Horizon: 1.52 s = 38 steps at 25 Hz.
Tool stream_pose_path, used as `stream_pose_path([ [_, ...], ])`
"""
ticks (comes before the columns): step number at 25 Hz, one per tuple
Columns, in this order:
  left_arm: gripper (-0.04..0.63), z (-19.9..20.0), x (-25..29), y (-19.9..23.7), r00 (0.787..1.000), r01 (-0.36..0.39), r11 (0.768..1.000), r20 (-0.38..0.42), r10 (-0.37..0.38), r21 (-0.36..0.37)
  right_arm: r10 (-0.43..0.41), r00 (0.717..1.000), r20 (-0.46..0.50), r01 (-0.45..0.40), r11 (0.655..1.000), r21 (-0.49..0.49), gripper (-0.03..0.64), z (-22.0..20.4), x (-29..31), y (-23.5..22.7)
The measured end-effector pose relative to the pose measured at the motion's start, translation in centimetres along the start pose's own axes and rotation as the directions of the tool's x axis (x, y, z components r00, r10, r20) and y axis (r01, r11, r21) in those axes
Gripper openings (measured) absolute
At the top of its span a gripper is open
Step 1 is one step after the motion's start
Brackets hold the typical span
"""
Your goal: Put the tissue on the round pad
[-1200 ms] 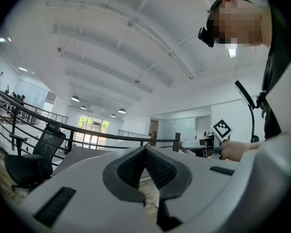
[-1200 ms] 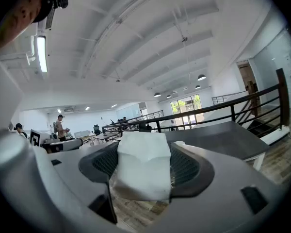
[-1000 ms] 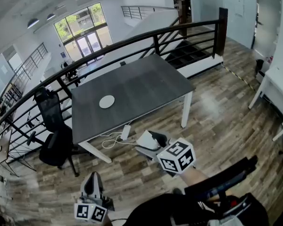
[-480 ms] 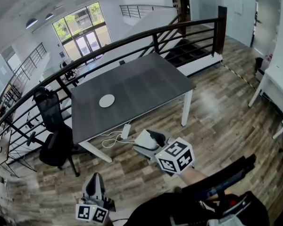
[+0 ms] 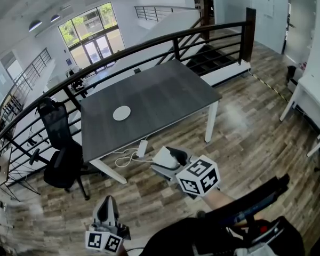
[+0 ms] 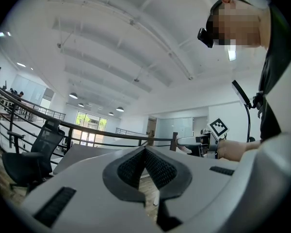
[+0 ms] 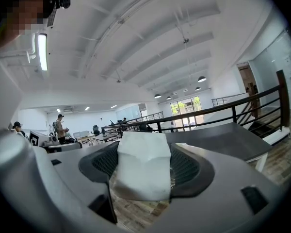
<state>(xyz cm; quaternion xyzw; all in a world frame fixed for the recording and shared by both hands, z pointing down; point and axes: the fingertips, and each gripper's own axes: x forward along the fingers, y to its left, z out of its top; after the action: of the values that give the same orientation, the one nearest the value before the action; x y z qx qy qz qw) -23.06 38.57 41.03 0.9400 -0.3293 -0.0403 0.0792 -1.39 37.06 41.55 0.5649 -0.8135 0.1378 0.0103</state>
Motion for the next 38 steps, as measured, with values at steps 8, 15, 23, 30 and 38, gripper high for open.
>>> stream_pose_path([
  [8,0.003,-0.7,-1.3,2.4,1.000,0.025,0.999,0.011,-0.025,-0.025,-0.024,1.000,-0.001,0.024,1.000,-0.007,0.333,-0.8,1.5,1.6],
  [15,0.003,-1.3,-0.7,2.5,0.999,0.046,0.998,0.016,-0.045,-0.038,-0.060,0.998,-0.005,0.060,0.998,-0.007,0.333,-0.9,0.8,0.8],
  [23,0.003,-0.8,-0.5,3.1,0.999,0.041,0.998,0.001,-0.041,-0.037,-0.047,0.999,-0.003,0.047,0.999,-0.007,0.333,-0.4,1.6,1.2],
  [30,0.003,-0.7,4.7,4.1,1.000,-0.017,1.000,-0.017,0.017,-0.020,0.014,1.000,0.001,-0.014,1.000,0.001,0.333,0.6,5.6,-3.5],
  [38,0.003,0.3,12.3,4.3,0.997,-0.070,0.998,-0.026,0.070,0.005,0.085,0.996,-0.001,-0.085,0.996,-0.032,0.333,3.7,9.9,-9.7],
])
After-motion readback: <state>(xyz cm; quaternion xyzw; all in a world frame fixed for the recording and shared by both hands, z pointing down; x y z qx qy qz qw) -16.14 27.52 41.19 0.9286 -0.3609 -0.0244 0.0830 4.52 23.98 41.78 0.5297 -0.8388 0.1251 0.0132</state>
